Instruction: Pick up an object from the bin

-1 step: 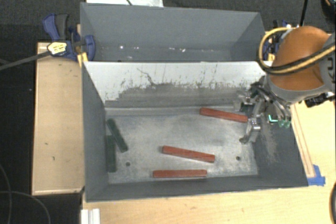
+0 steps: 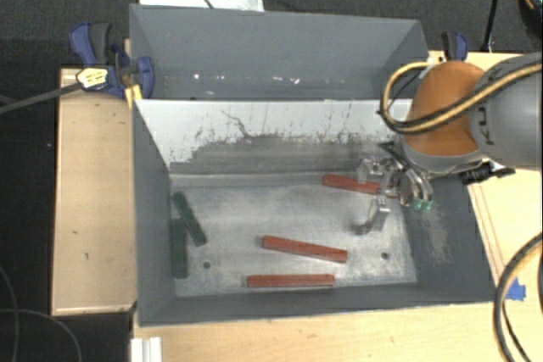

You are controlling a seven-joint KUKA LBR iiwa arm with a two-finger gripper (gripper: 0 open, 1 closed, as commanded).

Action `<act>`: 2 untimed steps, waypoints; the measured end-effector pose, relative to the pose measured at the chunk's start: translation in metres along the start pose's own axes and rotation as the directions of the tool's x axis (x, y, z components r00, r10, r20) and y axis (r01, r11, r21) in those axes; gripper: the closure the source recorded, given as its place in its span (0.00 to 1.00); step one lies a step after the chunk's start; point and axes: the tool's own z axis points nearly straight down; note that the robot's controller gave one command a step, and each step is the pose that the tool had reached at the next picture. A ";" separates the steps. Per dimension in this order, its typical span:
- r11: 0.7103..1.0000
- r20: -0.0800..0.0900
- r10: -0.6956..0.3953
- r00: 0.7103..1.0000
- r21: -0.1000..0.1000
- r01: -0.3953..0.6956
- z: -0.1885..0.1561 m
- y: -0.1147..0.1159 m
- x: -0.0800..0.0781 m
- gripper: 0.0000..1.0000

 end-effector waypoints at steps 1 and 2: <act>0.989 0.003 0.147 0.989 0.000 -0.147 0.001 -0.009 0.001 0.00; 0.965 0.011 0.261 0.965 -0.001 -0.261 -0.002 -0.003 -0.007 0.00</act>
Offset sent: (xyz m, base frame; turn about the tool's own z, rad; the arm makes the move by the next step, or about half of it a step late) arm -0.0023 -0.0092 -0.0020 0.1484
